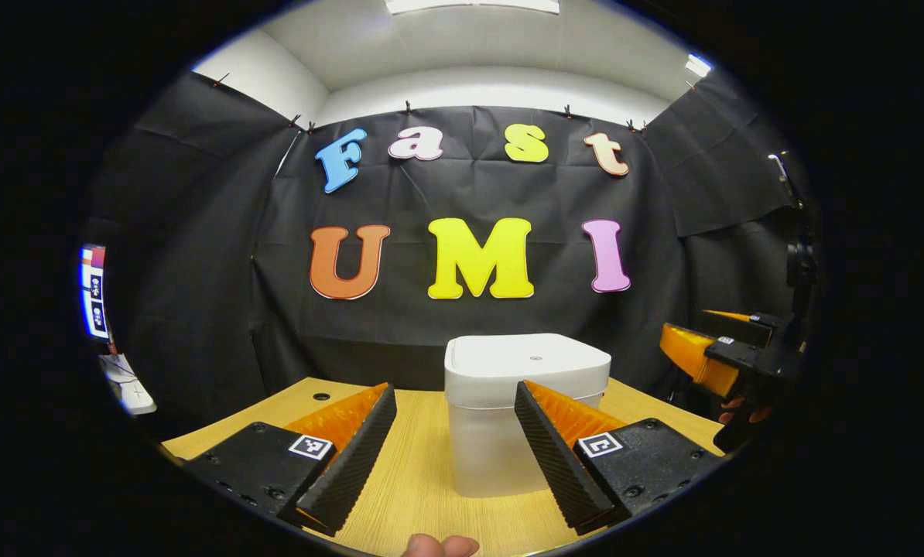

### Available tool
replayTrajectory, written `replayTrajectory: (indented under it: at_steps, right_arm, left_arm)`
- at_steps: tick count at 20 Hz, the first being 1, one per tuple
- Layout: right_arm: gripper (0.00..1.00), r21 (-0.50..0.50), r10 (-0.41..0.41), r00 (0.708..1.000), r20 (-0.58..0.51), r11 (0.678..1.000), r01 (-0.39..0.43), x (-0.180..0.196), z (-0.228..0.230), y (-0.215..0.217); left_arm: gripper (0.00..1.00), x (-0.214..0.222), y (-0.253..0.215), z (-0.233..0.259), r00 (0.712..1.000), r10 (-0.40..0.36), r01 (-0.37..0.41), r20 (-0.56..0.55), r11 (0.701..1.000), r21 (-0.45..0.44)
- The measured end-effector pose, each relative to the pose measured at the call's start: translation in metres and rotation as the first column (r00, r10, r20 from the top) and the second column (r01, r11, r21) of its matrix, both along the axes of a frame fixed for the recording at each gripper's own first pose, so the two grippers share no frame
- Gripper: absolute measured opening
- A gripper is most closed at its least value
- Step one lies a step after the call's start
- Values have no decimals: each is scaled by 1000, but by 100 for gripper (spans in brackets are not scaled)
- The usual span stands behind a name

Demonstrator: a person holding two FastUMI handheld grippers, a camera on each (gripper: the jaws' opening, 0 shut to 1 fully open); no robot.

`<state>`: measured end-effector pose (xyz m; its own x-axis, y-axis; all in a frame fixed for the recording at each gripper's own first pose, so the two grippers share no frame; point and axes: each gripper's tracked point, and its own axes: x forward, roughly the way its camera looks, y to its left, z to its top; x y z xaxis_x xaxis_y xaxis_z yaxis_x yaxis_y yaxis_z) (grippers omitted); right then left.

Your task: Press the lid of the desktop garbage bin to open it, pick up the crumpled paper on the desktop and throw it into the bin, then pick up the pop can on the desktop and drop it into the bin, and finally close the garbage bin lid.

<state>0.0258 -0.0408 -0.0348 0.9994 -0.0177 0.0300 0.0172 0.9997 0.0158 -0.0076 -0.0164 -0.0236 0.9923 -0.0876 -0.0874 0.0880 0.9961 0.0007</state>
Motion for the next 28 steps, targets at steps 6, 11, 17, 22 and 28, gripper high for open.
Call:
replayTrajectory:
  at_steps: [6,11,17,22,28]
  right_arm:
    - [94,31,3,1000,-24,1000,-2,-20,-9,0]
    - [94,35,27,998,-56,999,-25,-22,-21,7]
    - [94,14,13,1000,-13,1000,-13,-25,-9,12]
    - [94,29,33,999,-33,999,-32,-26,-16,24]
    - [95,64,27,998,-52,998,-24,-23,-21,22]
  left_arm:
    - [99,-4,-11,2,1000,18,-18,10,1000,7]
    - [99,-3,-16,1,1000,17,-17,10,1000,-6]
    - [99,-3,-13,1,1000,22,-22,5,1000,-3]
    - [99,-3,-10,0,1000,19,-19,2,1000,-9]
    - [99,-1,-5,-3,1000,28,-28,-4,1000,-8]
